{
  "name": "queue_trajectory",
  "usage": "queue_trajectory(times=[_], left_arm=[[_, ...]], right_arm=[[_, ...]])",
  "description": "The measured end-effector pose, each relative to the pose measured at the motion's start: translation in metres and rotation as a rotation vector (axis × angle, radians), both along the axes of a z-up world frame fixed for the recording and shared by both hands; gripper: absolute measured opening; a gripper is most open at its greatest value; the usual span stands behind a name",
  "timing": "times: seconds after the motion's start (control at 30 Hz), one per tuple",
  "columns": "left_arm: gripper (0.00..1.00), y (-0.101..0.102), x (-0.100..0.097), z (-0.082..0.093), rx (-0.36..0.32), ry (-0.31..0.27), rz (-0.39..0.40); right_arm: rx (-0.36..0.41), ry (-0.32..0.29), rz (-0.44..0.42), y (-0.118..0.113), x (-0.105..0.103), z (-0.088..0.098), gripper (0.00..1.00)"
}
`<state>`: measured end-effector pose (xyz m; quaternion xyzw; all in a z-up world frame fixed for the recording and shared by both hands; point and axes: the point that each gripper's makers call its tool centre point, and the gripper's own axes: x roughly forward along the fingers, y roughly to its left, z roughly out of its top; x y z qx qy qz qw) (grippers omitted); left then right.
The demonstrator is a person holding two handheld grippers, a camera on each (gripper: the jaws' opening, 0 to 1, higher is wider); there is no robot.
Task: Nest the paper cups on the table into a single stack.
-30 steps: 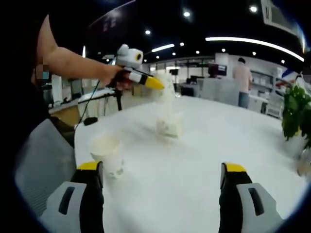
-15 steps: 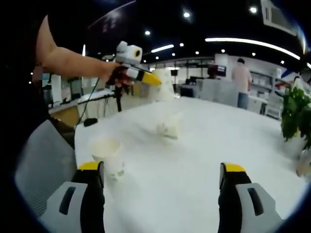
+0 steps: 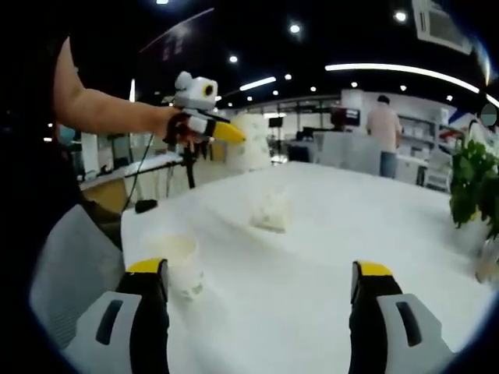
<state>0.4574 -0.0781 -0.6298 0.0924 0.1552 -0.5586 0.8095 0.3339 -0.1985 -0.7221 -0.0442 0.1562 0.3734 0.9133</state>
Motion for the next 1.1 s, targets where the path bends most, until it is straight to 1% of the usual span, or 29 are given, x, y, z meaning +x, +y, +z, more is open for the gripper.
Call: queue_trajectory(times=[0.2,0.37,0.5,0.7,1.0,1.07,1.1], left_arm=[[0.37,-0.003,-0.011,0.001,0.017,-0.01,-0.029],[0.38,-0.003,-0.017,0.006,0.002,-0.013,-0.029],[0.37,-0.006,-0.026,0.012,-0.003,-0.032,-0.03],[0.37,-0.008,-0.04,0.018,-0.022,-0.037,-0.044],[0.37,-0.007,-0.056,0.023,-0.031,-0.043,-0.044],[0.37,-0.007,-0.061,0.024,-0.035,-0.048,-0.046],[0.37,-0.007,-0.064,0.023,-0.028,-0.062,-0.05]], right_arm=[[0.001,-0.002,0.005,0.002,-0.001,0.002,0.95],[0.004,-0.009,0.007,0.004,-0.001,0.005,0.94],[0.009,-0.012,0.01,0.007,-0.002,0.008,0.93],[0.017,-0.019,0.013,0.01,-0.003,0.012,0.92],[0.03,-0.033,0.03,0.017,-0.004,0.023,0.89],[0.032,-0.036,0.032,0.019,-0.004,0.025,0.89],[0.034,-0.037,0.033,0.019,-0.004,0.026,0.88]])
